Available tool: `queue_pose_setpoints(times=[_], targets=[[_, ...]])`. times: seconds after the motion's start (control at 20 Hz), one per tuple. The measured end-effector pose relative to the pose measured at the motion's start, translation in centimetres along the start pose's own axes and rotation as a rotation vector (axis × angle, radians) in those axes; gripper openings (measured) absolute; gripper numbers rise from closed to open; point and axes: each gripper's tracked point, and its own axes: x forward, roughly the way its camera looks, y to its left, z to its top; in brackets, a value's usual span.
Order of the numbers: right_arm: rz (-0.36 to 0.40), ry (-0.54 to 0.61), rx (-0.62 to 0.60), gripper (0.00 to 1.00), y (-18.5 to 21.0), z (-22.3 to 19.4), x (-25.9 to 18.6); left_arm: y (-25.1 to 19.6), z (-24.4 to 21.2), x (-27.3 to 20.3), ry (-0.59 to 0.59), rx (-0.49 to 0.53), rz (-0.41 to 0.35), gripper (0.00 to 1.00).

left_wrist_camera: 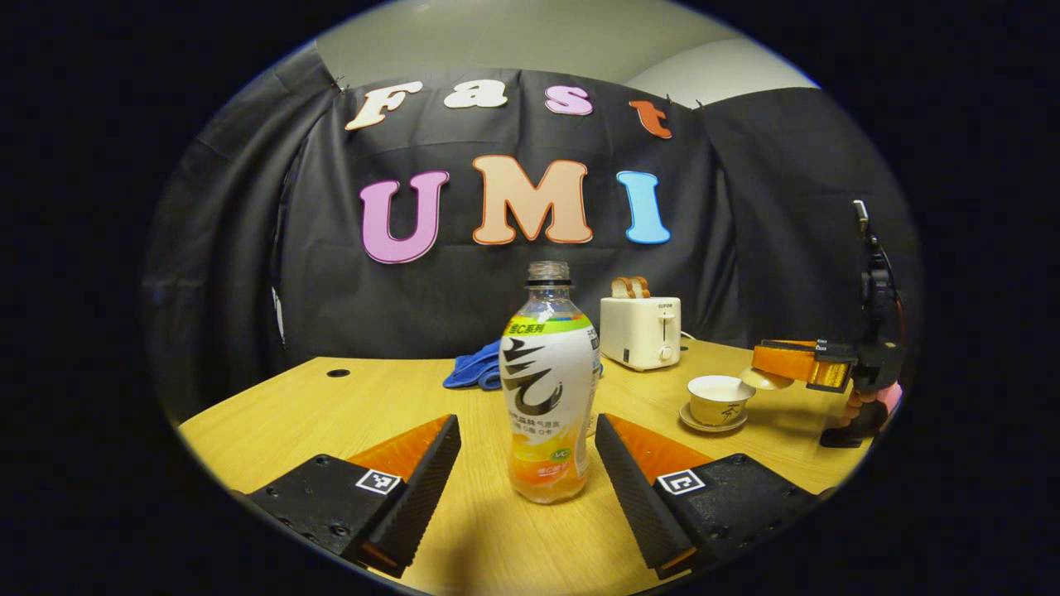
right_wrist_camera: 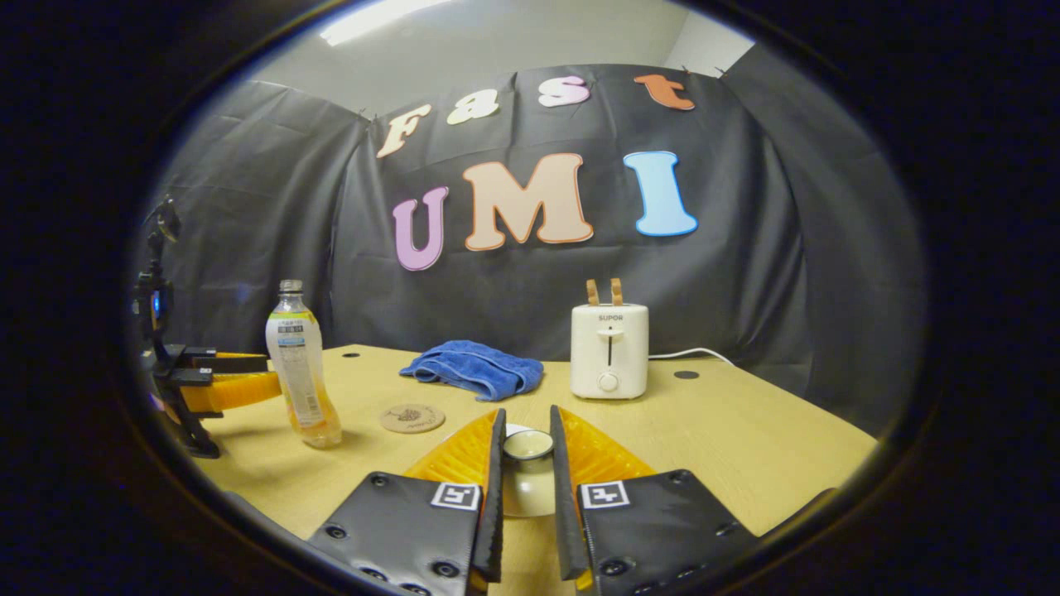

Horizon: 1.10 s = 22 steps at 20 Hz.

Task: Open the teacup lid with one hand, grasp the water bottle and pour water into the teacup with the other hand; after pouring, place the water bottle on the coaster and then close the teacup lid.

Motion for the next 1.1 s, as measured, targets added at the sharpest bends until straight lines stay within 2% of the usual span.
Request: queue_pose_setpoints(times=[0.3, 0.5, 0.6, 0.7, 0.85, 0.95, 1.1], targets=[[-0.017, 0.001, 0.001, 0.3, -1.5, 0.0, -0.4, -0.4, -1.2, 3.1, 0.084, 0.004, 0.024, 0.95], [-0.025, 0.0, 0.0, 0.3, -1.9, 0.1, -0.4, -0.5, -1.8, 4.6, 0.126, 0.026, 0.037, 0.78], [-0.028, 0.0, -0.001, 0.3, -2.0, 0.0, -0.5, -0.4, -1.7, 4.9, 0.132, 0.036, 0.047, 0.65], [-0.035, 0.0, 0.0, 0.3, -2.3, 0.1, -0.7, -0.4, -1.7, 5.1, 0.139, 0.051, 0.062, 0.6], [-0.075, 0.0, 0.0, 0.29, -3.7, 0.1, -0.5, -0.3, -2.0, 4.8, 0.203, 0.135, 0.087, 0.53], [-0.094, -0.001, -0.001, 0.29, -4.4, 0.1, -0.4, -0.3, -1.3, 4.6, 0.228, 0.21, 0.097, 0.51], [-0.12, -0.002, -0.002, 0.29, -5.6, 0.2, -0.6, -0.7, -0.1, 5.5, 0.252, 0.391, 0.112, 0.51]])
